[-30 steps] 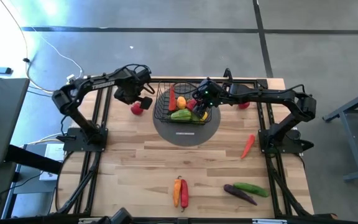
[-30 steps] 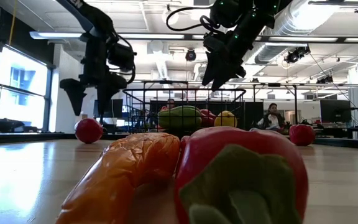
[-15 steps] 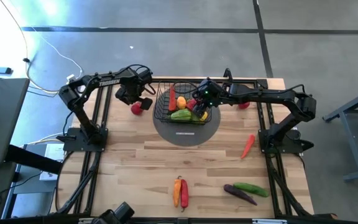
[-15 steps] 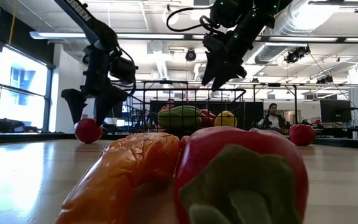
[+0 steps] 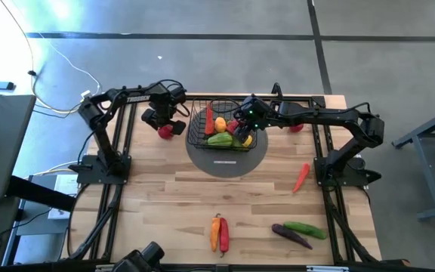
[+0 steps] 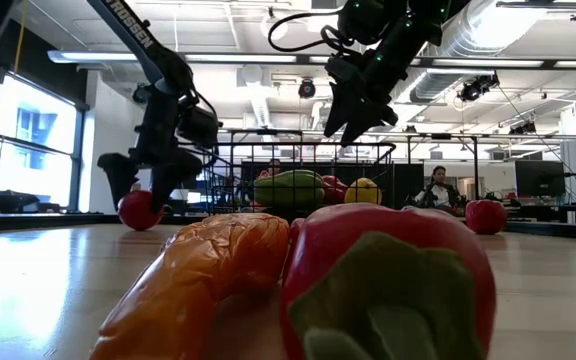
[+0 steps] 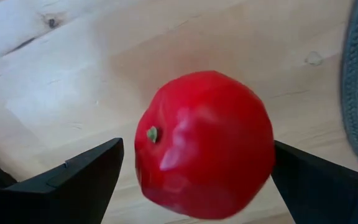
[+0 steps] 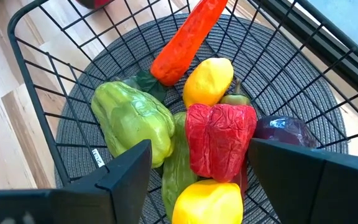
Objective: Build produce basket
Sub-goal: Put the left tomato into the wire basket
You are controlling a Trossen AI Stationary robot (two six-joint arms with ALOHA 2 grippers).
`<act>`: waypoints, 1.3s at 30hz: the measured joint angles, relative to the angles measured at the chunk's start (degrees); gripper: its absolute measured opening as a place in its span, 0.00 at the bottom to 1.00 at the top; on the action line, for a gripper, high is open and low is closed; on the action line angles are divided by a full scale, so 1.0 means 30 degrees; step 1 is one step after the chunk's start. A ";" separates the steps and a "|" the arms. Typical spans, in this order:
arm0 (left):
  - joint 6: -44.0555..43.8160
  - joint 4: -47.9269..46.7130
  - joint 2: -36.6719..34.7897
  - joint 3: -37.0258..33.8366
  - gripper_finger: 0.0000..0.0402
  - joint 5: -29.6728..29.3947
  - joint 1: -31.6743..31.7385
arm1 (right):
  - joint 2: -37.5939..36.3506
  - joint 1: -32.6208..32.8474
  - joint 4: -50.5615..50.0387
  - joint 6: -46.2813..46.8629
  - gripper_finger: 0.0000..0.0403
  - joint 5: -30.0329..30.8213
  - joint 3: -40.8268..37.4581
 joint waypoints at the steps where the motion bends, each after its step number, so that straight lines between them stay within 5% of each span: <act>1: 0.0061 0.0000 0.0076 0.0000 0.95 0.0000 0.0000 | 0.0000 0.0007 0.0000 0.0000 0.63 0.0000 0.0000; 20: 0.2360 -0.0220 -0.0308 0.0000 0.65 -0.0022 0.0020 | -0.0070 0.0007 -0.0096 0.0146 0.63 -0.0100 0.0000; 39: 0.2393 0.2596 -0.9262 0.2143 0.66 0.0040 -0.0941 | -0.0481 0.1070 -0.0473 0.3314 0.63 0.0255 0.0015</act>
